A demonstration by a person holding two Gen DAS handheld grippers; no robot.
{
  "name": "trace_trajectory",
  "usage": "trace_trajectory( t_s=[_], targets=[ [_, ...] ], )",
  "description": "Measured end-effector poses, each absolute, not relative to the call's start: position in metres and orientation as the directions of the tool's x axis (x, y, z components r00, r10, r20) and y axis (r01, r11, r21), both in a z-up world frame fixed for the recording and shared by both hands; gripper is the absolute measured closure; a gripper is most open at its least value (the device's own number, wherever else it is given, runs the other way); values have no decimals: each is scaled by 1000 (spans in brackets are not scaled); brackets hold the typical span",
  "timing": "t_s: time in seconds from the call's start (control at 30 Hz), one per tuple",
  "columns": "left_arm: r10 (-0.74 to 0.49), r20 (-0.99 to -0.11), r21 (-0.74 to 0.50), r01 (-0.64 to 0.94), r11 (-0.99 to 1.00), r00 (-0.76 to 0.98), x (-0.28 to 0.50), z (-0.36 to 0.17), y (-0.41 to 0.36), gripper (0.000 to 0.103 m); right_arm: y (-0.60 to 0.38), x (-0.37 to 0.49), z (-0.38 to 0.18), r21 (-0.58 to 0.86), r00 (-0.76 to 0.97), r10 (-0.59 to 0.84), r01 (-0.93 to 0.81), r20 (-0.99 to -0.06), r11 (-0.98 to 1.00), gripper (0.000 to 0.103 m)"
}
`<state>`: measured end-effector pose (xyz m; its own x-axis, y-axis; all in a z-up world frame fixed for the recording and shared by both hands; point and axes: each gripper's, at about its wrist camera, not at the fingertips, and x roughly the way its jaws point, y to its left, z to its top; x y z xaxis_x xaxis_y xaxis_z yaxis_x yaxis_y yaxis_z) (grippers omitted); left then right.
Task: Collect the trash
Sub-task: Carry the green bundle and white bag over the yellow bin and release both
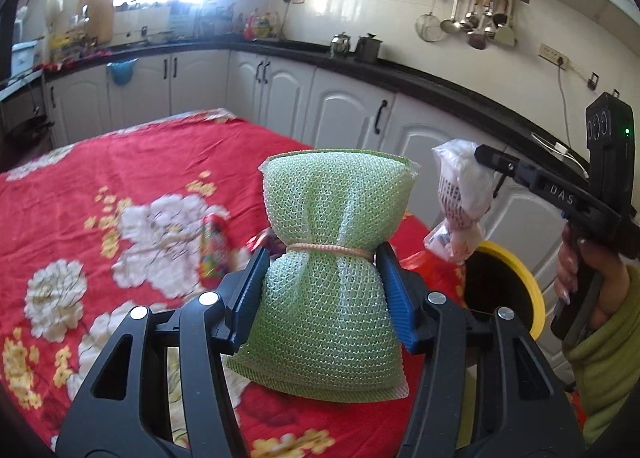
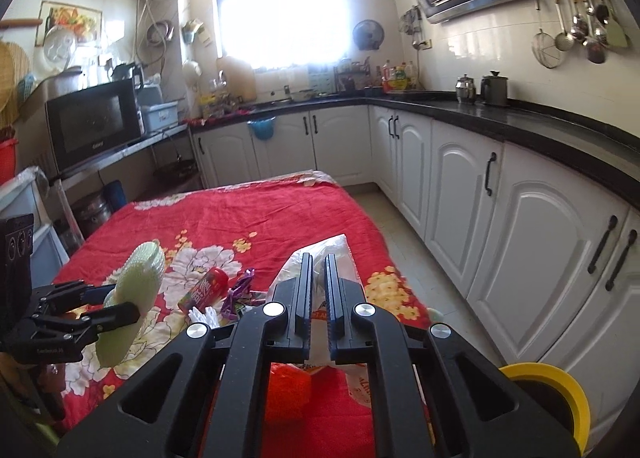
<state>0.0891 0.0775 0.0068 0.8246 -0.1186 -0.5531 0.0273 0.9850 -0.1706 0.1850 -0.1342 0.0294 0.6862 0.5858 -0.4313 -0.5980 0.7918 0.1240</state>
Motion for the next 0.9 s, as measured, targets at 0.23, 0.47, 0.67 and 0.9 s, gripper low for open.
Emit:
trace_trajectory(
  t_s=[0.23, 0.47, 0.67, 0.9],
  targets=[
    [-179, -533, -182, 95, 979, 827, 107, 17, 37, 56, -177, 179, 30, 153, 719, 552, -544, -422, 825, 97],
    [-246, -537, -181, 175, 968, 807, 122, 13, -9, 56, -228, 171, 24, 176, 755, 498, -471, -426, 864, 97],
    [-289, -558, -178, 228, 957, 778, 133, 3, -45, 56, -270, 164, 17, 207, 780, 453, -404, -431, 891, 97],
    [-322, -573, -173, 274, 946, 753, 140, -4, -79, 56, -307, 161, 9, 249, 796, 422, -344, -433, 905, 97]
  ],
)
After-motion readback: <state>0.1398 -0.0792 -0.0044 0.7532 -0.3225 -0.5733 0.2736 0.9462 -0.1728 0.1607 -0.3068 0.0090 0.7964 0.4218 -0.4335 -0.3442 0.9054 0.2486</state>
